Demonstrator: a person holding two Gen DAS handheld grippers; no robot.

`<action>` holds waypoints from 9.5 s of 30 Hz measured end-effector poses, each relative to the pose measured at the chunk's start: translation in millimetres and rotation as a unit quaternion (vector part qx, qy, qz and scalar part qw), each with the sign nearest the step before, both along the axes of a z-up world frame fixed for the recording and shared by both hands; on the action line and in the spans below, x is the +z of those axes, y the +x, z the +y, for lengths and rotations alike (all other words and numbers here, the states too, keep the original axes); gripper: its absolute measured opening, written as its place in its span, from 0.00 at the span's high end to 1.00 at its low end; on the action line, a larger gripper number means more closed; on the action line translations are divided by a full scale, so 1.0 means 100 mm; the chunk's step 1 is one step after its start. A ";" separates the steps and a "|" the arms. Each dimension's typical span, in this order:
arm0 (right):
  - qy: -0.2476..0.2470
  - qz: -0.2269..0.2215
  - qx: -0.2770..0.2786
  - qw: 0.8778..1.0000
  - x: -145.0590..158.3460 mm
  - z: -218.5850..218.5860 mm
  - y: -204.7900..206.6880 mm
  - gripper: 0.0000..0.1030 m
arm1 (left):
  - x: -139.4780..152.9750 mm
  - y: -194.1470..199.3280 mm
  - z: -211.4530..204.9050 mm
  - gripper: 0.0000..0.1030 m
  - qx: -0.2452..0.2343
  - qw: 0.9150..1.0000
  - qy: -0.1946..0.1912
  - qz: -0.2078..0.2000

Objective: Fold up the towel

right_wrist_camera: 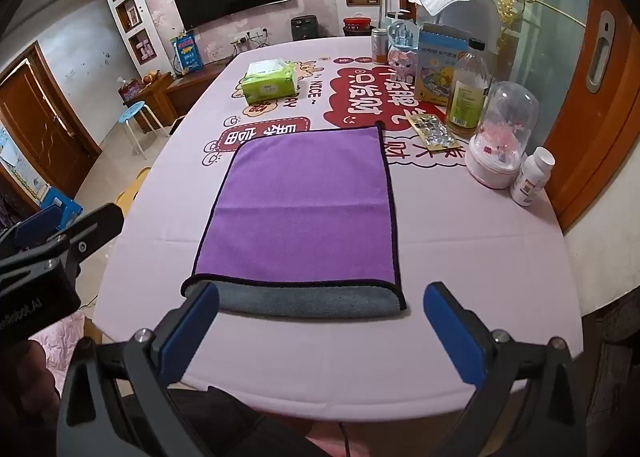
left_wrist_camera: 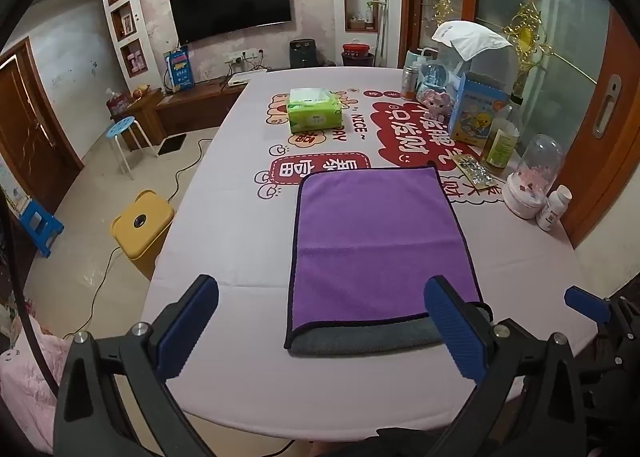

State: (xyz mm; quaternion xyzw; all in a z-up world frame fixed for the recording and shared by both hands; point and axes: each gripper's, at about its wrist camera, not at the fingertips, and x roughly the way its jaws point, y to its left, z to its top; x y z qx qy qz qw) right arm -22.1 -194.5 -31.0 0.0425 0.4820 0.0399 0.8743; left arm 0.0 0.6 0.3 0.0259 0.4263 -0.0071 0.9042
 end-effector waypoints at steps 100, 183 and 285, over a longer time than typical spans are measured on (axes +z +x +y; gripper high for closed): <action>0.019 0.083 0.111 0.990 -1.61 -0.58 0.53 0.53 | -2.08 1.01 0.48 0.46 -0.092 0.946 -0.100 0.296; -0.014 -0.176 0.050 0.983 -0.57 -0.59 2.05 0.95 | -0.85 2.53 0.41 0.96 -0.065 0.995 -0.067 0.018; 0.006 -0.047 -0.011 0.999 0.18 -0.26 -0.20 0.01 | 0.10 -0.02 0.06 0.01 0.025 0.999 -0.015 -0.018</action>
